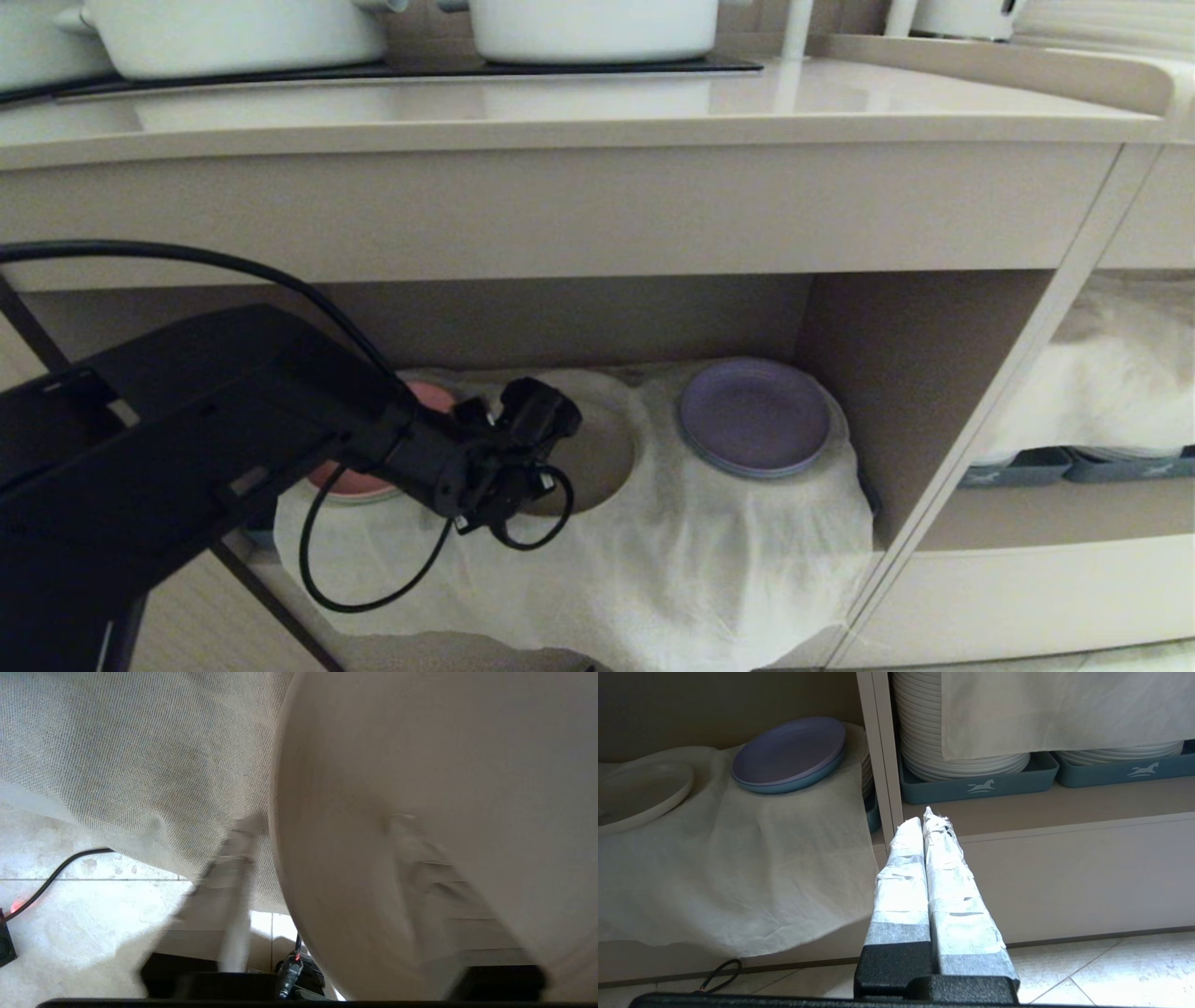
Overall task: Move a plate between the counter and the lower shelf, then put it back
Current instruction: Pick up the plate in the cupboard
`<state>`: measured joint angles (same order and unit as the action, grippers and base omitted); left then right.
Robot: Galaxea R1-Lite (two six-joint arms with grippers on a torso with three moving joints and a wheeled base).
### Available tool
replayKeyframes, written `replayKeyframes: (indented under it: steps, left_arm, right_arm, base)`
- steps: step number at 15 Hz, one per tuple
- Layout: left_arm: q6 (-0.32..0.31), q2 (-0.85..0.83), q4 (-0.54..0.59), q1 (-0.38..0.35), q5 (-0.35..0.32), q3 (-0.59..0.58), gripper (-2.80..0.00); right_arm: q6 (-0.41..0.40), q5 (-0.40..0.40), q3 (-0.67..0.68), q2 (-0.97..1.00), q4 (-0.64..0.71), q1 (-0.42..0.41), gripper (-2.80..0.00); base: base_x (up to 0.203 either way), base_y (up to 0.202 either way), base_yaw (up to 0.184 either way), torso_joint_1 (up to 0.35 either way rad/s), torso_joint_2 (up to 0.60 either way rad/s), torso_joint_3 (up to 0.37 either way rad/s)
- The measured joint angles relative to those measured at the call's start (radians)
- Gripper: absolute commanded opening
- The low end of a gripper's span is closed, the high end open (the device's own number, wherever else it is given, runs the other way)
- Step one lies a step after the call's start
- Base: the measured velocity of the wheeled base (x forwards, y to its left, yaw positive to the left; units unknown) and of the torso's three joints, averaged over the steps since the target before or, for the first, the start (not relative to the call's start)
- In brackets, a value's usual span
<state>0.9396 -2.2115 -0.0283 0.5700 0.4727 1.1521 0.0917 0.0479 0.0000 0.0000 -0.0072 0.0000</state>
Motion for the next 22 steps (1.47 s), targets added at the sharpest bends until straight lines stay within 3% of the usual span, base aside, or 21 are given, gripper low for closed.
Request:
replayKeyframes:
  steps: [14, 22]
  left_arm:
    - [0.001, 0.002, 0.025, -0.003, 0.000, 0.026, -2.80]
    - [0.015, 0.027, 0.015, -0.016, 0.001, -0.062, -2.80]
  right_arm:
    - [0.000, 0.000, 0.000, 0.000, 0.000, 0.000, -2.80]
    - [0.000, 0.000, 0.000, 0.000, 0.000, 0.000, -2.80]
  base:
    - [0.000, 0.000, 0.000, 0.000, 0.00, 0.000]
    - [0.000, 0.000, 0.000, 0.000, 0.00, 0.000]
